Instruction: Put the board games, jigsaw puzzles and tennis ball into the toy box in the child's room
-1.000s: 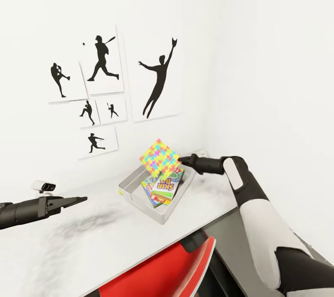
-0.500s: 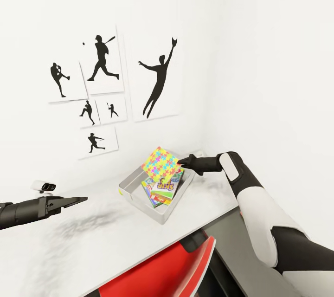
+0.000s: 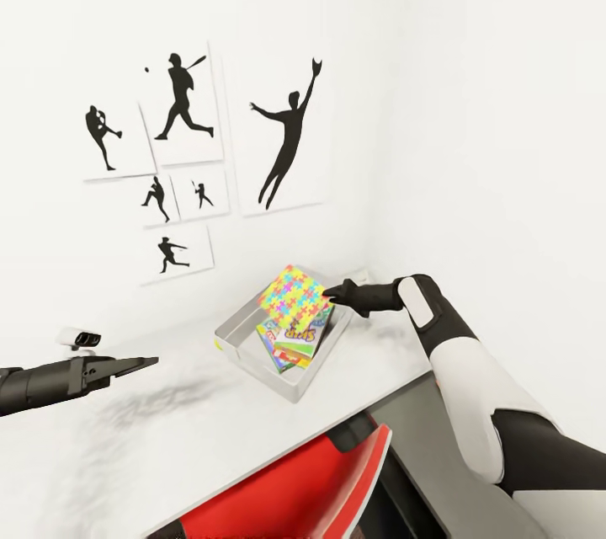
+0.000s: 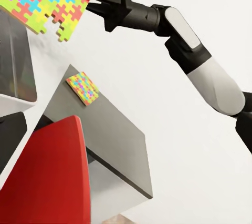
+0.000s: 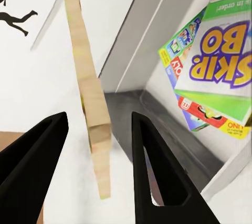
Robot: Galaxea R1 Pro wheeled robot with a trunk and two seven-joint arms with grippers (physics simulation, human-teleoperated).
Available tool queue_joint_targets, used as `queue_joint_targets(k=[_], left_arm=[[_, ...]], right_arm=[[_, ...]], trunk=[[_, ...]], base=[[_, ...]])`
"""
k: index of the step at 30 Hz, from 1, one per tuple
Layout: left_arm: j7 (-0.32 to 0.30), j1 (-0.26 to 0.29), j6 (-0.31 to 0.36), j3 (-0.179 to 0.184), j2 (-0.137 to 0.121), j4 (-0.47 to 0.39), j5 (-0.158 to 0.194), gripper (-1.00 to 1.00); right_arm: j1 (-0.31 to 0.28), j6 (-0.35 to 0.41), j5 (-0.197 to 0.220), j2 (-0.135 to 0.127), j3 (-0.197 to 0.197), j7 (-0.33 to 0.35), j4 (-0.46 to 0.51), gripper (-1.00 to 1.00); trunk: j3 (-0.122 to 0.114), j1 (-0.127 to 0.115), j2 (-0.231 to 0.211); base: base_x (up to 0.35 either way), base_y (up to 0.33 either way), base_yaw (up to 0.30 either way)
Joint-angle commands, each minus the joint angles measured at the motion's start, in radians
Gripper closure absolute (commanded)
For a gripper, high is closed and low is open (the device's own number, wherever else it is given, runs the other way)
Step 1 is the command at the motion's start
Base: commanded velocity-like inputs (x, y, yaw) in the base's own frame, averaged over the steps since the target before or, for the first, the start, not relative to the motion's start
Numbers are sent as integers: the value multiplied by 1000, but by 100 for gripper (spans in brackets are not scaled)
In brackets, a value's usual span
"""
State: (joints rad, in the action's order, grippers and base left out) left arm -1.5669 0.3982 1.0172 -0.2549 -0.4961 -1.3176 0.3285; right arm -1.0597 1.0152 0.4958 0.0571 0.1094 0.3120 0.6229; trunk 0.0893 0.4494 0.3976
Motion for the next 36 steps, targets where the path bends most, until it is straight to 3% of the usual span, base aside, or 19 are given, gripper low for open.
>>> queue_joint_targets(k=[1,13,19,32,36], left_arm=[[-4,1,11,0,-1,0,0,-100],[-4,1,11,0,-1,0,0,-100],[-4,1,11,0,-2,0,0,-100],[-4,1,11,0,-1,0,2,-100],[-4,1,11,0,-1,0,2,-100]], right_arm=[[-2,-2,-10,1,7,8,-1,100],[-21,-50,-13,-16,5,10,-9,100],[-20,-119,-16,-23,-2,13,-11,100],[-17,-159,-17,-22,-8,16,-12,100],[-17,-175,-17,-22,-53,16,-11,100]], trunk=[[4,1,2],[23,1,2],[33,1,2],[54,1,2],[61,1,2]], base=[[0,0,0],[0,0,0],[0,0,0],[0,0,0],[0,0,0]])
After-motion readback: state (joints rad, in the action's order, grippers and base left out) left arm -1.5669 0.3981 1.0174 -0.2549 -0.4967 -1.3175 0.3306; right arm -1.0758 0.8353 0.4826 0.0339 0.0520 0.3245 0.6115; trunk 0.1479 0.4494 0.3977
